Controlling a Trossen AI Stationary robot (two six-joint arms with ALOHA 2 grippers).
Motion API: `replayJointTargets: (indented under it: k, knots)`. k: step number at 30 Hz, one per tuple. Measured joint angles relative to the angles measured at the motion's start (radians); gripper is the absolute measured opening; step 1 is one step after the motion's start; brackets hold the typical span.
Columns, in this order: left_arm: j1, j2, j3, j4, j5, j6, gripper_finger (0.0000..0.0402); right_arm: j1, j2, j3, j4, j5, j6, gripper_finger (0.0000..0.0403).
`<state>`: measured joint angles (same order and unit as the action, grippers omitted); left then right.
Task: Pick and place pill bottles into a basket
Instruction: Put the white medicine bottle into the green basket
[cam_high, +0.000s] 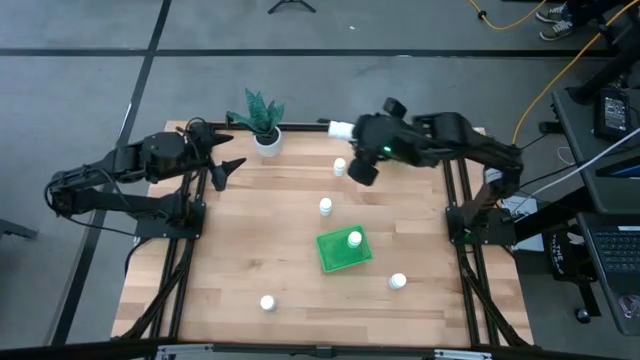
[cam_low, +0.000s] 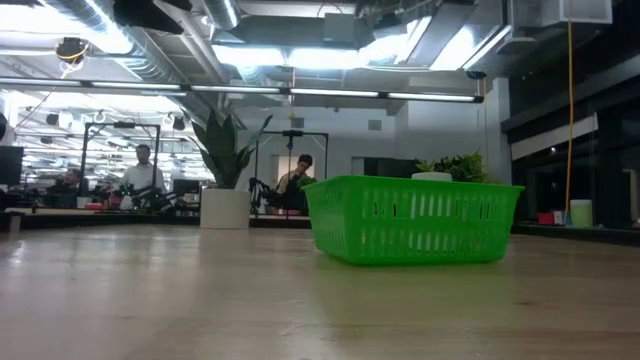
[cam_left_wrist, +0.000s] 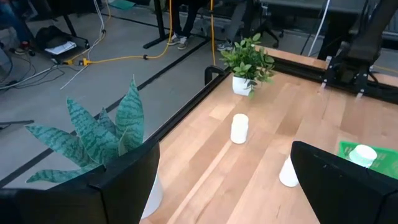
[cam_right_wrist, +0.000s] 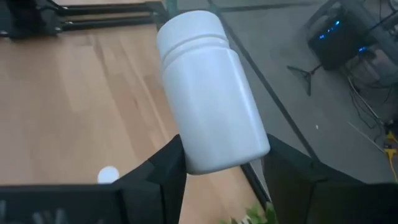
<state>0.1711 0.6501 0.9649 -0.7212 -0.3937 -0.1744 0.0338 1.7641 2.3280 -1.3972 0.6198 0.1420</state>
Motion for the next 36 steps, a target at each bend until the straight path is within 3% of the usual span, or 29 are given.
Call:
replayJointTargets:
  k: [7, 12, 16, 20, 23, 28, 31, 36]
  knots:
    - [0.0, 0.059, 0.0, 0.06, 0.043, 0.016, 0.0355, 0.031, -0.156, -0.067, 0.004, 0.01, -0.048, 0.0174]
    - [-0.005, 0.085, 0.0, 0.118, 0.081, 0.014, 0.0355, 0.016, -0.366, -0.38, 0.261, -0.05, -0.138, 0.0174]
    - [-0.034, 0.097, 0.0, 0.128, 0.08, 0.007, 0.0355, -0.031, -0.554, -0.744, 0.61, -0.283, -0.209, 0.0174]
    - [-0.066, 0.117, 0.0, 0.159, 0.081, 0.005, 0.0355, -0.114, -0.668, -1.116, 1.107, -0.661, -0.215, 0.0174]
    - [-0.092, 0.139, 0.0, 0.248, 0.092, 0.036, 0.0355, -0.166, -0.665, -1.342, 1.522, -0.858, -0.11, 0.0174]
    - [-0.129, 0.2, 0.0, 0.443, 0.11, 0.117, 0.0355, -0.203, -0.538, -1.532, 2.03, -0.975, 0.028, 0.0174]
    - [-0.139, 0.255, 0.0, 0.524, 0.107, 0.152, 0.0355, -0.209, -0.46, -1.536, 2.16, -1.018, 0.062, 0.0174]
    - [-0.138, 0.373, 0.0, 0.599, 0.154, 0.17, 0.0362, -0.209, -0.349, -1.46, 2.173, -1.079, 0.034, 0.0174]
